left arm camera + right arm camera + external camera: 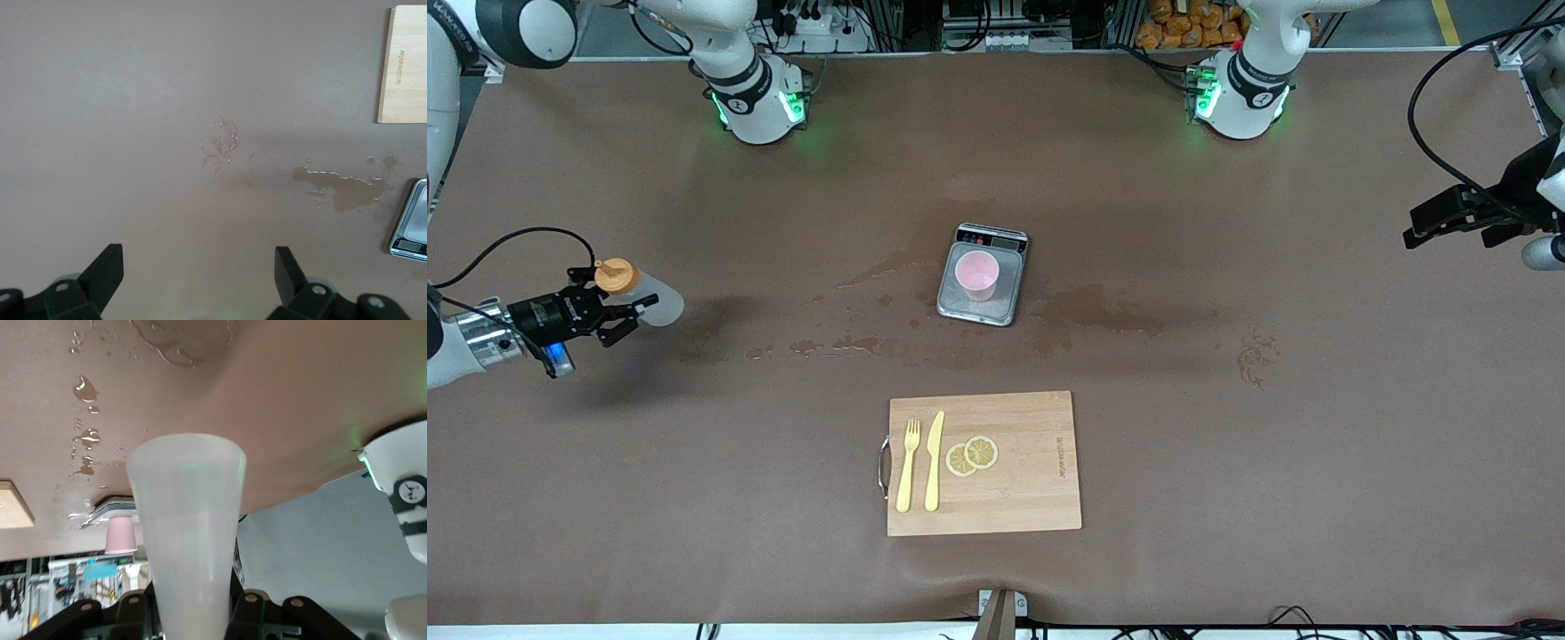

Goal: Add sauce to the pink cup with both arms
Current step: 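Carry the sauce bottle back away from the scale with the right gripper, then lower the sauce bottle upright onto the table with the right gripper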

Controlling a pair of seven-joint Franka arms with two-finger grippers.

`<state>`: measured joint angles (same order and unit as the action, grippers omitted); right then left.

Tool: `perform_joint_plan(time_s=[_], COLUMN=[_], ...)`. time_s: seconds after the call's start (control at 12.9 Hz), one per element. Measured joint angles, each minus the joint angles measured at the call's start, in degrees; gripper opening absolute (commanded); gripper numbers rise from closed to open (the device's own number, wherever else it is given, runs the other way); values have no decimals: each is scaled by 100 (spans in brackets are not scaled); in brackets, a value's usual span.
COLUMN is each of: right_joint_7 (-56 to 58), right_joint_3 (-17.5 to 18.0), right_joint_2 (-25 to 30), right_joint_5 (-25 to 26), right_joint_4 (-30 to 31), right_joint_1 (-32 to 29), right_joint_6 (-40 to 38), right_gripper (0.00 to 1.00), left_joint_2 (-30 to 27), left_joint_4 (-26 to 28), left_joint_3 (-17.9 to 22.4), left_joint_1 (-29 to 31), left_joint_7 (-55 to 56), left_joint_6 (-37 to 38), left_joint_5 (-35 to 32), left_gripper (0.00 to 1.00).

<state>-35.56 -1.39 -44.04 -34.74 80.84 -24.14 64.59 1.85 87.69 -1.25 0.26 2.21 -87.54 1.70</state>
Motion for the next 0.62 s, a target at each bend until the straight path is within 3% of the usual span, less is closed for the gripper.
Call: perform_joint_plan(time_s=[0.39,0.62], right_joint_7=[834,907], right_joint_3=[-1,34], right_joint_2=[-933,-1169], right_joint_5=[-481,-548], right_joint_4=[3,1], right_joint_1=[-574,-585], right_joint_6=[18,141], right_gripper=[33,37], left_joint_2=[-3,-3], left_joint_4=[-3,-4], left_joint_3=[4,4], left_joint_1=[1,1], left_joint_7=[0,0], left_joint_6=[7,8], left_joint_5=[-141,-143], left_gripper=[100,100])
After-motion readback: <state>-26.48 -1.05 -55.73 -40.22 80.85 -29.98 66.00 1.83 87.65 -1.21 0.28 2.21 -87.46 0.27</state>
